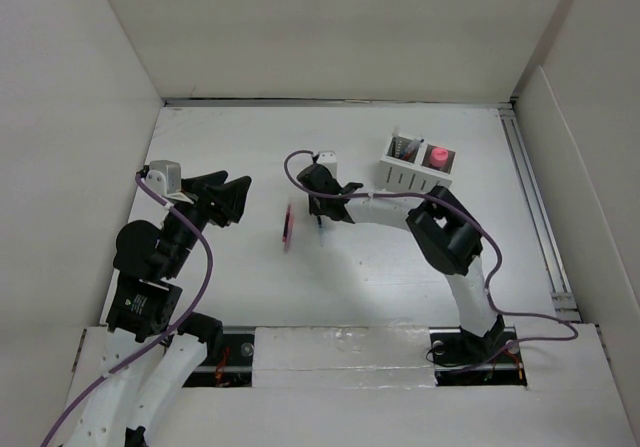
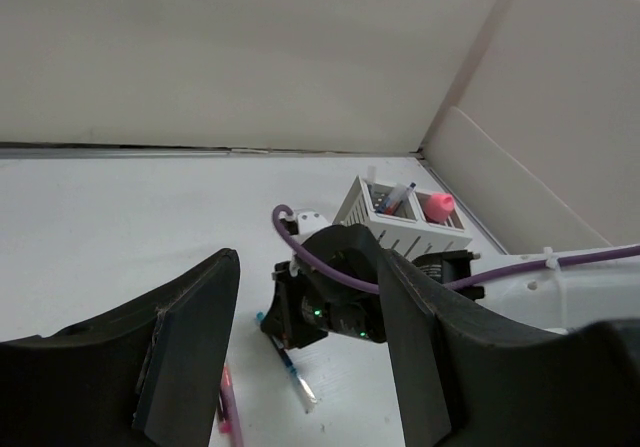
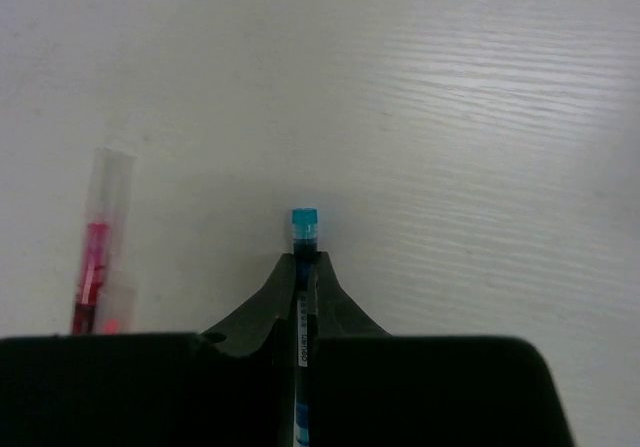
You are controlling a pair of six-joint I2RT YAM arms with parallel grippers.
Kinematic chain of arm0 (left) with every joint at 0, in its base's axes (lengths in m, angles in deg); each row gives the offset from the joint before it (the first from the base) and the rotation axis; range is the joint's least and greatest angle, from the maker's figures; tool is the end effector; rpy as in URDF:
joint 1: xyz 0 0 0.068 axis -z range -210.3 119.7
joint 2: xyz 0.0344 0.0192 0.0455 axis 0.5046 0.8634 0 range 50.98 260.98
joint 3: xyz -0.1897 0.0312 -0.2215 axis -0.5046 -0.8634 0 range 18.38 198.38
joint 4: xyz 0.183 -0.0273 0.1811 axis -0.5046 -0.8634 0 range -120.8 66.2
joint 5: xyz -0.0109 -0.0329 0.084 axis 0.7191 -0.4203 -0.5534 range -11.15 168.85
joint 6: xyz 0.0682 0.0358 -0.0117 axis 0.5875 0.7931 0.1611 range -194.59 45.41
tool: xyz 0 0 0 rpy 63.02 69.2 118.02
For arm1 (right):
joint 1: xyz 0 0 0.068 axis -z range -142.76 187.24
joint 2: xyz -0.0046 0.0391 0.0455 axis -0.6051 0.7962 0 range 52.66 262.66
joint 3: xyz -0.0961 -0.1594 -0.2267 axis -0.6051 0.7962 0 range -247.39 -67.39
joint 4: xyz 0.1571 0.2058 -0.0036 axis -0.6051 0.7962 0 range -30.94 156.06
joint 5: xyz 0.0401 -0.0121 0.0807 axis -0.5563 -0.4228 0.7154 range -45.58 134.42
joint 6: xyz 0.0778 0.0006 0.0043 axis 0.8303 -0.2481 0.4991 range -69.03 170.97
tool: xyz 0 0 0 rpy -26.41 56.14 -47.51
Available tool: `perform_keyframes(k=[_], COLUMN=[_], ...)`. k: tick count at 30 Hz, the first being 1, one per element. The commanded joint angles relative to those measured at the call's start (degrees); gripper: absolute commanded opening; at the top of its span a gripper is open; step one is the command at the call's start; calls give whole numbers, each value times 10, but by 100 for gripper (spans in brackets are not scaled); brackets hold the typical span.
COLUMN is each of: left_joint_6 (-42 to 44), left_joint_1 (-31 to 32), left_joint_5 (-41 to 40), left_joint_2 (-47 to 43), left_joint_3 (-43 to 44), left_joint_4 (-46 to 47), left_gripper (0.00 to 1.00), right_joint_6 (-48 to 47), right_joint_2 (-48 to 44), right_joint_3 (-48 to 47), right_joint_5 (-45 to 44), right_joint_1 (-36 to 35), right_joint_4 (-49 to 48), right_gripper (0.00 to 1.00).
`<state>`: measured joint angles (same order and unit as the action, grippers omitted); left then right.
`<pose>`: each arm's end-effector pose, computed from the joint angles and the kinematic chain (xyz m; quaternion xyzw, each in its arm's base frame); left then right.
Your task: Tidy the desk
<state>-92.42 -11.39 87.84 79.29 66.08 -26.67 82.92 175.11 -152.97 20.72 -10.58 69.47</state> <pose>0.1022 -0.0460 0.4255 0.0685 0.5957 -0.2963 0.7434 0.3518 0.3485 0.1576 -0.0518 0.9131 0.0819 0.3961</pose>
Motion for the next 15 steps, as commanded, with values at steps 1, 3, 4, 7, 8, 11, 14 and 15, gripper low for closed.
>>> perform_keyframes(k=[1, 3, 4, 7, 8, 11, 14, 15], left_joint_6=[4, 5, 5, 6, 6, 4, 5, 4], left_joint_1=[2, 2, 2, 2, 2, 2, 2, 2], left_joint_5=[8, 11, 8, 7, 8, 12, 12, 14], left_joint_2=[4, 2, 1, 2, 2, -1, 3, 1], left_joint_3=[5, 4, 3, 5, 5, 3, 5, 5], left_joint_4=[23, 24, 24, 23, 23, 25, 23, 25], left_gripper=[53, 53, 53, 53, 53, 53, 53, 53], right_joint_6=[8, 6, 3, -10, -18, -50, -73, -95], right_joint_2=[-113, -154, -193, -260, -273, -299, -291, -275], right_joint_3=[56, 82, 88, 118, 129, 156, 137, 125], right_joint_5=[-6, -27, -42, -106, -150, -196, -208, -211], right_joint_1=[35, 60, 71, 125, 138, 200, 247, 254], right_joint_4=[-52, -76, -93, -149, -171, -267, -326, -331], right_gripper=[0, 0, 0, 0, 0, 0, 0, 0])
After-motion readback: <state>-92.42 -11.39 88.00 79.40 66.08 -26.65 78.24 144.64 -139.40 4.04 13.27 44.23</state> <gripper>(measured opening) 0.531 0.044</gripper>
